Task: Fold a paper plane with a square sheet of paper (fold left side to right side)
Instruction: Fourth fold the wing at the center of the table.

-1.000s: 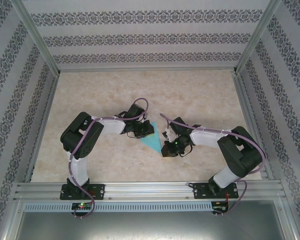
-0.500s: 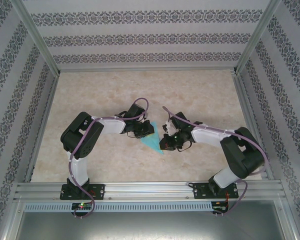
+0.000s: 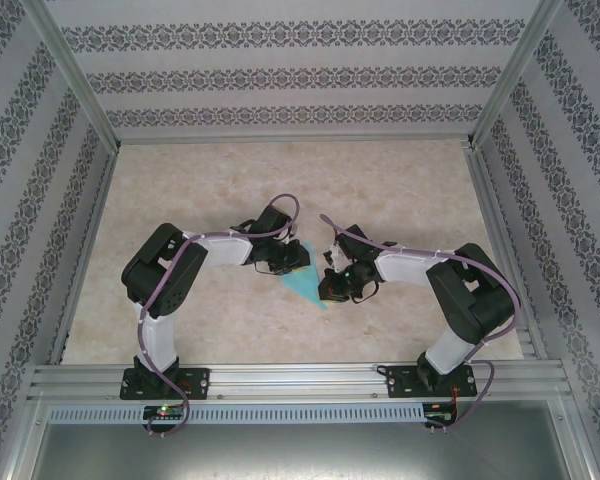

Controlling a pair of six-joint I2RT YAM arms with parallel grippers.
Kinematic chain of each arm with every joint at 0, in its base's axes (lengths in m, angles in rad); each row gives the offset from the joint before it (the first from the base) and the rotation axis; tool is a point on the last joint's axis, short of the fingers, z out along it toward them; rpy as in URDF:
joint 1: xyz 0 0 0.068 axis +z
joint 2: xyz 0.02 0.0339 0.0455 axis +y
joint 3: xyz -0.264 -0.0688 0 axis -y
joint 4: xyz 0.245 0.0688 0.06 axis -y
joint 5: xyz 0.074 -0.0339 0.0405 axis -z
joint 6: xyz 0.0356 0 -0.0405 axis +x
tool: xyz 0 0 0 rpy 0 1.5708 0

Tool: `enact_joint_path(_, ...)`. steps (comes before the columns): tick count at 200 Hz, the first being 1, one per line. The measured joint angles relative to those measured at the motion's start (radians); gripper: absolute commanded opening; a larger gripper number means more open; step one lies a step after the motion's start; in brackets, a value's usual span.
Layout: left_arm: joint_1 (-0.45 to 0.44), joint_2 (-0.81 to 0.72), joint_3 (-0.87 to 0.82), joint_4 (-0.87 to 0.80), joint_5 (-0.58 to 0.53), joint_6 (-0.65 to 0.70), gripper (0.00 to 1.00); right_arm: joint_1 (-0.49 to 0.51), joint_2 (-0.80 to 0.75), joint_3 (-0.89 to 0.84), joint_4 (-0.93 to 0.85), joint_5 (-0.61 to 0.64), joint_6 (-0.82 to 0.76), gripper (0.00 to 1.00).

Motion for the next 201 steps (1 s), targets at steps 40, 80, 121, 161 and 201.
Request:
enact_joint_path(40,0.0,-0.068,-0.002,-0.014,-0.028,0.052,0.19,0.0,0.0,0.0,-0.002,0.004,0.0,0.0)
enact_joint_path(80,-0.026,-0.18,-0.104,0.085,-0.006,0.051,0.11,0.001,0.0,0.0,-0.002,0.006,-0.001,0.0)
enact_joint_path(121,-0.085,-0.187,-0.192,0.168,0.03,0.011,0.07,0.002,0.0,0.0,-0.002,0.007,-0.001,0.0)
enact_joint_path(161,-0.1,-0.159,-0.209,0.237,0.056,-0.021,0.04,0.004,0.0,0.003,-0.006,0.011,-0.002,0.0)
enact_joint_path(201,-0.12,-0.134,-0.214,0.27,0.061,-0.043,0.03,0.007,0.004,0.011,-0.018,0.016,-0.003,0.0)
